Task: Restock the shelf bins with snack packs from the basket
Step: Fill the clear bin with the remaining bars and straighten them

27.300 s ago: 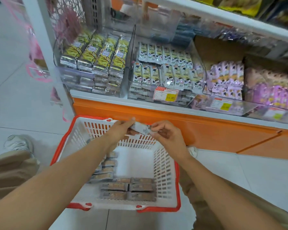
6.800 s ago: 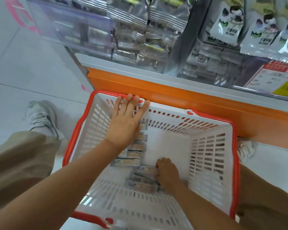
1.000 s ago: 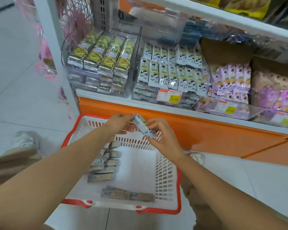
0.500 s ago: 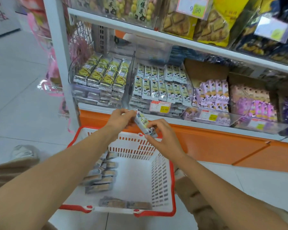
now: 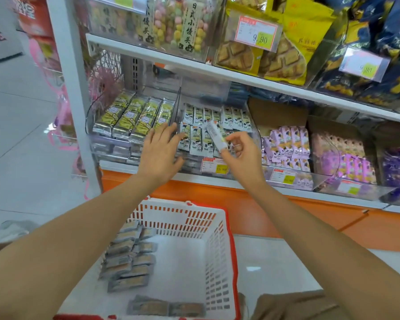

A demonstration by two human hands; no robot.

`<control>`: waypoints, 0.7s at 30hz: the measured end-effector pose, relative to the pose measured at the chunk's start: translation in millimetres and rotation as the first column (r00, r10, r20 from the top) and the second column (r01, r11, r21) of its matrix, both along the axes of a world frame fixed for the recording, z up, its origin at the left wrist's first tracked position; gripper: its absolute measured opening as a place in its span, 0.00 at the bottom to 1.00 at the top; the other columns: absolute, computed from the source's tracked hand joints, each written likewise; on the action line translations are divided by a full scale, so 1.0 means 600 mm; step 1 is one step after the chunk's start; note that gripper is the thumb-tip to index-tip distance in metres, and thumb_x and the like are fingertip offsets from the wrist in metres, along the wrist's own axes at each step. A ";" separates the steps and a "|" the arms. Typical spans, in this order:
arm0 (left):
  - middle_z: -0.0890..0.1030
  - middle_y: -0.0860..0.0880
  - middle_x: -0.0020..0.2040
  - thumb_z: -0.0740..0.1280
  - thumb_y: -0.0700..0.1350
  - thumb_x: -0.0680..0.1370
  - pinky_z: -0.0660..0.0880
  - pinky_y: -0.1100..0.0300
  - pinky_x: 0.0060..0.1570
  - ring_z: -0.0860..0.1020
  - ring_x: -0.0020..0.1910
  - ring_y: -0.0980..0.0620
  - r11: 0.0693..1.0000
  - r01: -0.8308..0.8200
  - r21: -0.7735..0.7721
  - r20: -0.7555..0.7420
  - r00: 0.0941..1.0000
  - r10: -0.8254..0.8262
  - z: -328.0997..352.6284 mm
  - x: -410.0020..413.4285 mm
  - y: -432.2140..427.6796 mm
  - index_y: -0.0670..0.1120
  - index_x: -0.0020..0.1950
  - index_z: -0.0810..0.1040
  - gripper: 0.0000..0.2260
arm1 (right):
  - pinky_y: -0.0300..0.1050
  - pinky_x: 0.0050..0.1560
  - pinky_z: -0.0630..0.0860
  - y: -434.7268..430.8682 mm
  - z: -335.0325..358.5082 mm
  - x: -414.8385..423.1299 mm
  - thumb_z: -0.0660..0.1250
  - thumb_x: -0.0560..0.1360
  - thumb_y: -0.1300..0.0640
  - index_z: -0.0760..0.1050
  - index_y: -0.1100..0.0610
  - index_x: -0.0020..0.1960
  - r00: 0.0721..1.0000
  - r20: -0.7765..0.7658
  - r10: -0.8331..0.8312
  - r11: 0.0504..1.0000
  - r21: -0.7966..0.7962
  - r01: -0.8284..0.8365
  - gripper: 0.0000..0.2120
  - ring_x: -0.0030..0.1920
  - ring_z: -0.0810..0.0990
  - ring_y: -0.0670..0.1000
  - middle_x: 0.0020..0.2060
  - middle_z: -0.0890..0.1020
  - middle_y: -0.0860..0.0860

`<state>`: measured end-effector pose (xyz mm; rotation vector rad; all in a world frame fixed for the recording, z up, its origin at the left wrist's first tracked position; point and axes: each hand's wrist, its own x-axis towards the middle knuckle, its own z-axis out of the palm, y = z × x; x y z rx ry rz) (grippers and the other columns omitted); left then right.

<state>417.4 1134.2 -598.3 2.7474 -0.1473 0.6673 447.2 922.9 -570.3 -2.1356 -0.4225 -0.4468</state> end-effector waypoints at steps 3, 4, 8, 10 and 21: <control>0.53 0.45 0.80 0.66 0.51 0.78 0.43 0.46 0.77 0.48 0.79 0.44 0.992 -0.020 0.126 -0.101 0.994 0.032 -0.012 0.011 0.010 0.49 0.79 0.59 0.31 | 0.52 0.46 0.79 -0.005 0.012 0.037 0.71 0.72 0.60 0.75 0.53 0.51 0.998 -0.006 -0.067 0.997 -0.029 0.067 0.09 0.46 0.79 0.50 0.46 0.80 0.50; 0.51 0.45 0.81 0.66 0.52 0.78 0.42 0.46 0.77 0.47 0.79 0.45 0.988 -0.019 0.155 -0.116 0.993 0.038 -0.015 0.012 0.012 0.50 0.79 0.57 0.32 | 0.53 0.47 0.79 -0.006 0.015 0.047 0.72 0.73 0.59 0.76 0.54 0.51 0.996 -0.016 -0.085 0.996 -0.040 0.084 0.09 0.46 0.79 0.49 0.46 0.80 0.49; 0.48 0.45 0.81 0.66 0.54 0.78 0.39 0.46 0.76 0.45 0.80 0.45 0.978 -0.013 0.209 -0.123 0.992 0.039 -0.024 0.015 0.020 0.49 0.80 0.54 0.34 | 0.53 0.45 0.79 -0.001 0.027 0.080 0.73 0.73 0.54 0.77 0.54 0.53 0.988 -0.045 -0.147 0.985 -0.095 0.142 0.10 0.42 0.76 0.47 0.45 0.79 0.49; 0.47 0.44 0.81 0.65 0.53 0.79 0.39 0.46 0.76 0.46 0.80 0.45 0.974 -0.008 0.227 -0.111 0.993 0.034 -0.028 0.015 0.024 0.49 0.80 0.54 0.34 | 0.53 0.43 0.80 0.004 0.031 0.095 0.73 0.73 0.52 0.77 0.52 0.53 0.983 -0.044 -0.178 0.977 -0.126 0.171 0.11 0.38 0.76 0.46 0.46 0.79 0.49; 0.53 0.42 0.80 0.70 0.48 0.73 0.45 0.40 0.76 0.53 0.79 0.41 0.966 -0.001 0.260 0.017 1.000 -0.004 -0.065 0.024 0.037 0.47 0.80 0.57 0.38 | 0.41 0.44 0.69 0.059 0.039 0.183 0.72 0.74 0.56 0.78 0.58 0.54 0.973 -0.013 -0.230 0.956 -0.189 0.224 0.10 0.44 0.75 0.49 0.47 0.80 0.52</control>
